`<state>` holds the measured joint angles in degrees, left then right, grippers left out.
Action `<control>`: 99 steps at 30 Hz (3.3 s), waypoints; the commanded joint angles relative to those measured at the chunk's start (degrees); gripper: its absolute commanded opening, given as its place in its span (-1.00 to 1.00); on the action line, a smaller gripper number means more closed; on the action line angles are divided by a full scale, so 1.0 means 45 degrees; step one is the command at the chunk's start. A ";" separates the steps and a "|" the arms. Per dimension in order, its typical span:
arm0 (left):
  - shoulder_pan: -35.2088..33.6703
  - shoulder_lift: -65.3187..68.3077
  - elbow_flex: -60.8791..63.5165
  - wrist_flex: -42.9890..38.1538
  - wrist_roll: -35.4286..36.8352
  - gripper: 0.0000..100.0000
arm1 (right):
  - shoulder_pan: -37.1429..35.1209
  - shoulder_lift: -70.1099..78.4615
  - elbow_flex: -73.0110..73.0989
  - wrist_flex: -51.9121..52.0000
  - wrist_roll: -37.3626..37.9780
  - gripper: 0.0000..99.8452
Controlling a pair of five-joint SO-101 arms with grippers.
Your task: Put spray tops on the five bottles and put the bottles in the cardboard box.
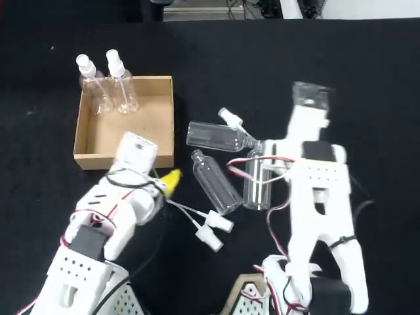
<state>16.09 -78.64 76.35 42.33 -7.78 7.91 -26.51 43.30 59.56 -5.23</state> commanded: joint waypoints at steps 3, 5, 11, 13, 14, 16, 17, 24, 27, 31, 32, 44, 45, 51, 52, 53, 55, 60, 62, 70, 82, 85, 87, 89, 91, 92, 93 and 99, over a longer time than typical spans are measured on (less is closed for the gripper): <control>0.1416 0.2051 -0.1221 -0.1563 0.1485 -0.56 | 0.1504 -0.0498 0.0889 -0.2227 -0.0254 -0.51; 0.1866 0.3204 -0.1885 -0.1700 0.2110 -0.56 | 0.1719 -0.0498 0.1104 -0.2657 -0.0821 -0.51; 0.3253 0.6447 -0.3995 -0.1680 0.4415 -0.56 | 0.1739 -0.0498 0.1338 -0.3028 -0.1035 -0.51; 0.3448 0.7346 -0.4620 -0.1680 0.5451 -0.55 | 0.1739 -0.0498 0.1358 -0.3028 -0.1035 -0.51; 0.3468 0.7795 -0.4874 -0.1680 0.6037 -0.51 | 0.1739 -0.0498 0.1358 -0.3028 -0.1035 -0.51; 0.3507 0.8654 -0.5284 -0.1680 0.7502 -0.39 | 0.1739 -0.0498 0.1358 -0.3028 -0.1035 -0.51; 0.3507 0.9084 -0.5382 -0.1680 0.8303 -0.33 | 0.1739 -0.0498 0.1358 -0.3028 -0.1035 -0.51; 0.3389 1.1585 -0.5636 -0.2794 1.0608 -0.24 | 0.1680 -0.0498 0.1495 -0.3087 -0.1035 -0.51; 0.3077 1.2444 -0.5675 -0.3712 1.1253 -0.24 | 0.1680 -0.0498 0.1553 -0.3243 -0.1035 -0.51; 0.3057 1.3441 -0.5656 -0.4259 1.1448 -0.24 | 0.1680 -0.0498 0.1553 -0.3223 -0.1035 -0.51; 0.3096 1.3675 -0.5695 -0.4239 1.1468 -0.24 | 0.1680 -0.0498 0.1553 -0.3223 -0.1035 -0.51; 0.3311 1.5492 -0.6515 -0.4317 1.1429 -0.31 | 0.1680 -0.0498 0.1553 -0.3223 -0.1035 -0.51; 0.3448 1.5609 -0.6632 -0.4298 1.1429 -0.37 | 0.1680 -0.0498 0.1553 -0.3223 -0.1035 -0.51; 0.3995 1.6293 -0.7473 -0.4317 1.1409 -0.56 | 0.1680 -0.0498 0.1553 -0.3223 -0.1035 -0.51; 0.3995 1.6410 -0.7648 -0.4317 1.1409 -0.56 | 0.1680 -0.0498 0.1553 -0.3223 -0.1035 -0.51; 0.3995 1.6547 -0.7863 -0.4317 1.1409 -0.56 | 0.1700 -0.0498 0.1553 -0.3223 -0.1035 -0.51; 0.3995 1.6703 -0.8254 -0.4317 1.1389 -0.56 | 0.1719 -0.0498 0.1553 -0.3223 -0.1035 -0.51; 0.4015 1.6430 -0.8801 -0.4122 0.9963 -0.57 | 0.1719 -0.0498 0.1553 -0.3223 -0.1035 -0.51; 0.3897 1.5746 -0.9016 -0.3458 0.9065 -0.57 | 0.1719 -0.0498 0.1553 -0.3223 -0.1055 -0.51; 0.2647 1.1155 -0.9348 0.0918 0.4024 -0.57 | 0.1700 -0.0498 0.1553 -0.3223 -0.1055 -0.51; -0.2002 0.6408 -0.9387 0.4650 0.0547 -0.57 | 0.1641 -0.0596 0.1495 -0.2735 -0.1055 -0.51; -0.3897 0.6154 -0.9387 0.5802 0.0020 -0.57 | 0.1055 -0.0615 0.0440 -0.0762 -0.0996 -0.51; -0.5304 0.6115 -0.9407 0.6330 -0.0254 -0.57 | 0.0332 -0.0615 -0.0615 0.1016 -0.0293 -0.51; -0.6691 0.6115 -0.9270 0.6603 -0.0332 -0.57 | -0.0801 -0.0615 -0.1729 0.2911 0.0899 -0.51; -0.8078 0.6154 -0.8918 0.6525 -0.0313 -0.57 | -0.2286 -0.0596 -0.2647 0.4689 0.2188 -0.51; -0.8664 0.6115 -0.8703 0.6369 -0.0274 -0.57 | -0.3184 -0.0596 -0.3018 0.5451 0.2852 -0.51; -0.9172 0.6115 -0.8469 0.6173 -0.0254 -0.57 | -0.4103 -0.0596 -0.3253 0.6115 0.3536 -0.51; -1.1204 0.6115 -0.7492 0.5079 0.0430 -0.57 | -0.9963 -0.0596 -0.2589 0.7170 0.5392 -0.51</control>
<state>-28.92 -49.71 41.98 68.62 -8.31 -24.09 -26.51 32.13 91.12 16.92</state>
